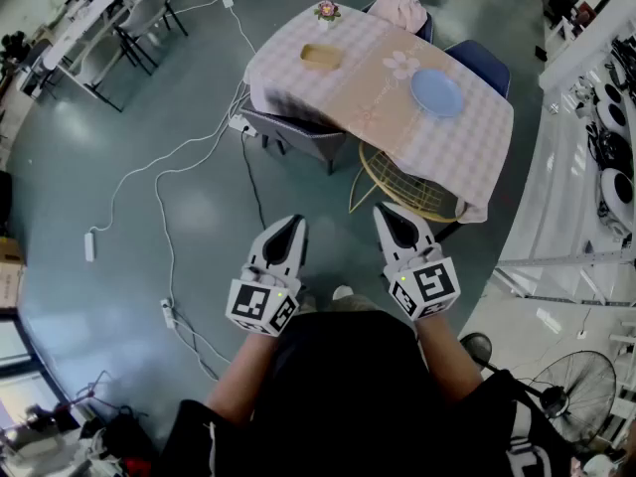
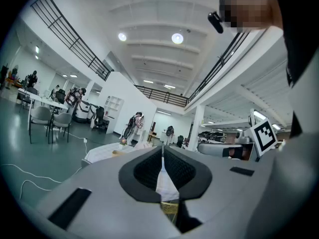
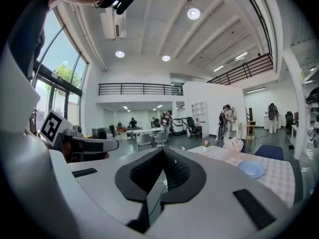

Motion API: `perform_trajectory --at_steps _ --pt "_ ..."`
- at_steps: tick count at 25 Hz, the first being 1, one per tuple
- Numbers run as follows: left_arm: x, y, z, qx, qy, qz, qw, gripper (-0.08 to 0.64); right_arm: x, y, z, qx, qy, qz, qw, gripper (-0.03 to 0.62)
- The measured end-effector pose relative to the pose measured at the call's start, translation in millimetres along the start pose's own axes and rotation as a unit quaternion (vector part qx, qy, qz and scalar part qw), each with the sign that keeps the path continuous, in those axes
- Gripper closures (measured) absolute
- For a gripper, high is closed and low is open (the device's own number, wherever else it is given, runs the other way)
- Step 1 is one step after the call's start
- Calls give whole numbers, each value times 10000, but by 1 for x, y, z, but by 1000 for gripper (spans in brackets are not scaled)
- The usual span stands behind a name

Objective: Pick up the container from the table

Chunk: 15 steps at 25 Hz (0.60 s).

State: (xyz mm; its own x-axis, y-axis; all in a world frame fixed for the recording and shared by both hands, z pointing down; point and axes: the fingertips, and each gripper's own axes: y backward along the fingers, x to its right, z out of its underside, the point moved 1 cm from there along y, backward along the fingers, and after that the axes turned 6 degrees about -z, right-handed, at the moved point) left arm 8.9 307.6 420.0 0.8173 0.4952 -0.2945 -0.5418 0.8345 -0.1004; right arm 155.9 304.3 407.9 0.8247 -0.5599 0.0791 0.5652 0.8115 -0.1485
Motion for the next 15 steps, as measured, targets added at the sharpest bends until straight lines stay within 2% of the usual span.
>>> perform_trajectory --at_steps 6,10,12,13,14,15 --pt "3 9 -1 118 -45 -187 9997 545 2 13 -2 21 191 154 9997 594" --pt "7 10 2 107 -109 -237 9996 545 -2 19 4 -19 206 -142 9997 592" --pt "12 12 3 143 -134 -269 9994 545 -2 26 6 10 233 -164 9996 578" --pt "15 12 3 162 -137 -288 9994 545 0 30 7 25 202 -145 9997 553" --pt "16 13 4 172 -139 -311 9993 543 2 32 8 29 145 -138 9998 500" --pt "17 13 6 169 -143 -332 9992 541 4 34 9 22 87 -145 9999 491"
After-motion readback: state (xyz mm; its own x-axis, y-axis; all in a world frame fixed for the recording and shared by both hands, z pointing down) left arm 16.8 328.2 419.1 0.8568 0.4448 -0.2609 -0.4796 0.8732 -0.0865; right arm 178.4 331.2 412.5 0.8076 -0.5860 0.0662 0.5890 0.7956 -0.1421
